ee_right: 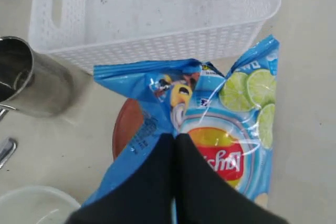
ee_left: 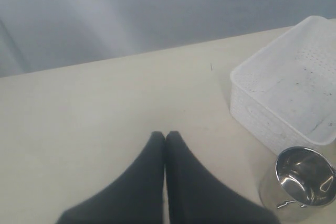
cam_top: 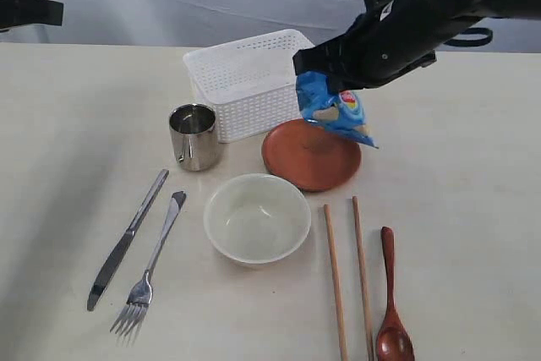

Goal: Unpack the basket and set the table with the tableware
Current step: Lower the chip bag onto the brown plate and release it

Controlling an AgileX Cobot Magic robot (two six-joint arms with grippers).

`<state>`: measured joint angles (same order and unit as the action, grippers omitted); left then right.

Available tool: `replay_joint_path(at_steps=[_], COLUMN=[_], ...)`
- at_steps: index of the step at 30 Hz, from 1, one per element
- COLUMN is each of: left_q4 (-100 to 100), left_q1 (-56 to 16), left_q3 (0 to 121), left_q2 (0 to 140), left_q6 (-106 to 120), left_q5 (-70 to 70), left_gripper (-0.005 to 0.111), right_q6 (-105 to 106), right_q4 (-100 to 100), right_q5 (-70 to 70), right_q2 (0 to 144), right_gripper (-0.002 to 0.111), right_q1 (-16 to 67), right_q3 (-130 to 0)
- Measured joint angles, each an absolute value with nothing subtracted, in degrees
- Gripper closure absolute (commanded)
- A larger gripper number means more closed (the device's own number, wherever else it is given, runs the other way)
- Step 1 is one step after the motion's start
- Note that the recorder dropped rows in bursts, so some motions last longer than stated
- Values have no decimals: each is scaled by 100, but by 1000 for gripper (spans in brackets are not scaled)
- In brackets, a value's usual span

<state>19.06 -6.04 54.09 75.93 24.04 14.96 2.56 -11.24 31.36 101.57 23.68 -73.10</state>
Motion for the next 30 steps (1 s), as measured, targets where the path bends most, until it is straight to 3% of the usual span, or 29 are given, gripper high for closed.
replay_joint_path(at_steps=[13, 30], left_q4=[1906, 1906], left_q1=[-604, -604], left_q3=[5409, 5409], left_q2=[7593, 7593], left_q6=[2404, 2404], left_q5=[1496, 1496], left_gripper=[106, 106], right_q6=[231, 623], right_q4=[-1158, -1839], right_q5=[2762, 2905], right_q2=[11053, 11091], right_gripper=[109, 109], right_q1=[2368, 2368], right_q3=[-7310, -7314])
